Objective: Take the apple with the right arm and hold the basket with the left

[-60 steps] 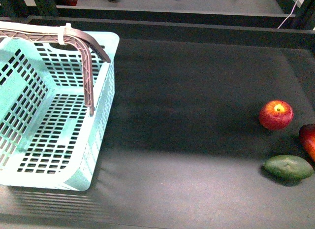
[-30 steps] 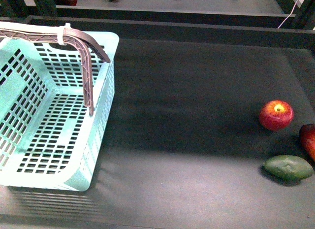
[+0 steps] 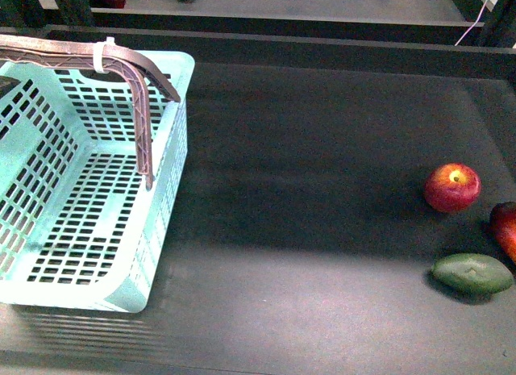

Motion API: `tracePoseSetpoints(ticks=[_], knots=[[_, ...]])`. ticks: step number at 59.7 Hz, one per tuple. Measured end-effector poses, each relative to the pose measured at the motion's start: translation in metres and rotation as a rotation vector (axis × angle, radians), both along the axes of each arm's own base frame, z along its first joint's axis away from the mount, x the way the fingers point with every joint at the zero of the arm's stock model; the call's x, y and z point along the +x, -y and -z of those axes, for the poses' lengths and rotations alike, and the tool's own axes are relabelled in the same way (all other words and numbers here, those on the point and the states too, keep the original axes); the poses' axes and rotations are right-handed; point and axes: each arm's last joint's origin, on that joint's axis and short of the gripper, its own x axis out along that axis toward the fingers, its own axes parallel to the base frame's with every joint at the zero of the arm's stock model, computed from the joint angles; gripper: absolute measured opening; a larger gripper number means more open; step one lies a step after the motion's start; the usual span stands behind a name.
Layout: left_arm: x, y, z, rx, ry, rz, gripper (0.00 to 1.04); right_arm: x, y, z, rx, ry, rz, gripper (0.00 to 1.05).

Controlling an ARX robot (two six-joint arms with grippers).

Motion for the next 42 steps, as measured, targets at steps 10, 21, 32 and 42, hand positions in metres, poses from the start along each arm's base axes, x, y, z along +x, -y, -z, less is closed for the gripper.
tracePoseSetpoints(ticks=[10,21,32,42], knots=[[0.017,0.001,0.005,-0.016,-0.027,-0.038,0.98,0.0,0.0,0.0,0.0,0.0,0.0,0.96],[0.022,0.0,0.02,-0.022,-0.084,-0.059,0.69,0.0,0.0,0.0,0.0,0.0,0.0,0.96],[0.022,-0.001,0.021,-0.036,-0.091,-0.081,0.39,0.0,0.0,0.0,0.0,0.0,0.0,0.96],[0.015,-0.002,0.017,-0.088,-0.094,-0.105,0.19,0.0,0.0,0.0,0.0,0.0,0.0,0.96]])
